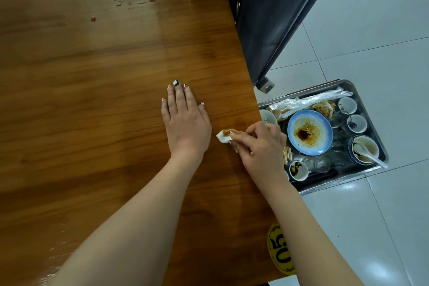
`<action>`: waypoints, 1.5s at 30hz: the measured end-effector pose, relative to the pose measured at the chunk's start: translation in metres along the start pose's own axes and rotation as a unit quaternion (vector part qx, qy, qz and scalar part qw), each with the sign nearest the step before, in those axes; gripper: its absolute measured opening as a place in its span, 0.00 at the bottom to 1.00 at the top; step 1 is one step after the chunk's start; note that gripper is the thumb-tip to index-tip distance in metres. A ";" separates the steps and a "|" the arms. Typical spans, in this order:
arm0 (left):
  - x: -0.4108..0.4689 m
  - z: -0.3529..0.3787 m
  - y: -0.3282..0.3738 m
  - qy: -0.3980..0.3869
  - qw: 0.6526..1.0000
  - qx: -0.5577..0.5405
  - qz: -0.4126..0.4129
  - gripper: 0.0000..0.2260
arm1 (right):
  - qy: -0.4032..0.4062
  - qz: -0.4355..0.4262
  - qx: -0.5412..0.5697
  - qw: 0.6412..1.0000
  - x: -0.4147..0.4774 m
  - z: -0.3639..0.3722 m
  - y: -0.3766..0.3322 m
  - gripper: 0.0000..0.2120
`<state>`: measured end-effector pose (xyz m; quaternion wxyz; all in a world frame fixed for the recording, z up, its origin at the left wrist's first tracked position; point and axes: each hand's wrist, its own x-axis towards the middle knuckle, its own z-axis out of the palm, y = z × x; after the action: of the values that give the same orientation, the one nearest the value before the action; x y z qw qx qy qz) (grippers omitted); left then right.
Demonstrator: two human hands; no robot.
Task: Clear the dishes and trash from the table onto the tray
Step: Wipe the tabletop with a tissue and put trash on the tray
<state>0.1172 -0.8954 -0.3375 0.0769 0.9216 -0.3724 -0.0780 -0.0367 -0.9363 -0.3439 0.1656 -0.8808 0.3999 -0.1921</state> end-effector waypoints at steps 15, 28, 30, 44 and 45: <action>0.006 -0.026 -0.009 -0.036 0.987 -0.153 -0.039 0.22 | -0.076 0.154 0.267 0.948 0.120 0.000 -0.039 0.09; 0.092 -0.092 -0.131 -0.011 0.976 -0.178 -0.125 0.23 | -0.101 0.154 0.256 0.949 0.178 0.029 -0.138 0.09; 0.110 -0.099 -0.151 -0.013 0.977 -0.169 -0.129 0.23 | -0.095 0.153 0.242 0.953 0.192 0.038 -0.153 0.09; 0.229 -0.074 -0.211 0.002 0.991 -0.089 -0.101 0.24 | -0.129 -0.050 0.029 0.990 0.293 0.142 -0.227 0.12; 0.229 -0.069 -0.211 0.008 0.992 -0.075 -0.098 0.25 | -0.127 -0.068 0.025 0.989 0.296 0.150 -0.226 0.11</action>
<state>0.4365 -0.8992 -0.3318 0.1409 0.9459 -0.2728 -0.1052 0.3575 -1.0016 -0.3131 0.2238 -0.9188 0.3097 -0.0993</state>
